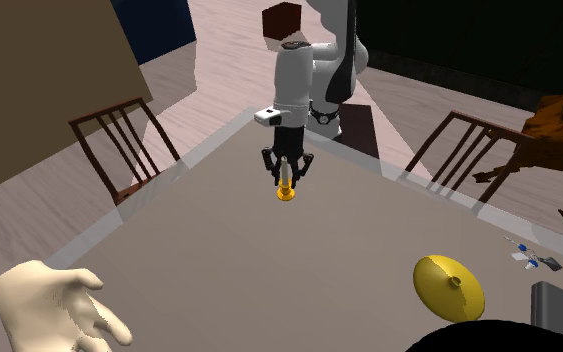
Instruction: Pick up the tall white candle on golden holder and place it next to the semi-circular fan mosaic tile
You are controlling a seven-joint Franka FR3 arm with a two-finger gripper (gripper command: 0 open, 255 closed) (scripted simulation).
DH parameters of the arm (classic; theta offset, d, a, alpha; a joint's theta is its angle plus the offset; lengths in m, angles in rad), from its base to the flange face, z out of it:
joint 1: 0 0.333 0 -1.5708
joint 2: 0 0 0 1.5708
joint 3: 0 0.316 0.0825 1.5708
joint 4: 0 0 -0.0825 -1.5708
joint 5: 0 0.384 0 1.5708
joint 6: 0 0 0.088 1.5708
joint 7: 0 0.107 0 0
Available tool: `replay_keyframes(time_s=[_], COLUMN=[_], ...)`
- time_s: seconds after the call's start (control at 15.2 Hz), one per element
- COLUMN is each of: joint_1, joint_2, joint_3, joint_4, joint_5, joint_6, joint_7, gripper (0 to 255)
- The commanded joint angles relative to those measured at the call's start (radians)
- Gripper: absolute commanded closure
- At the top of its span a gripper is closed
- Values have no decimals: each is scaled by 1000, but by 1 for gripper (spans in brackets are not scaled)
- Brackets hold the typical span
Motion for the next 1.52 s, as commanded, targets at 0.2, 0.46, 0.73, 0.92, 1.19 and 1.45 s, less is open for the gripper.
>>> replay_keyframes(time_s=[0.2,0.46,0.73,0.92,1.19,1.45], joint_1=[-36,-52,-63,-69,-75,-78], joint_2=[-63,-104,-140,-164,-191,-214], joint_3=[32,48,62,71,81,89], joint_4=[21,45,73,96,130,167], joint_5=[-50,-72,-87,-95,-102,-106], joint_6=[-83,-148,-211,-258,-319,-379], joint_7=[43,64,79,88,98,106], gripper=[255,255,255,255,255,255])
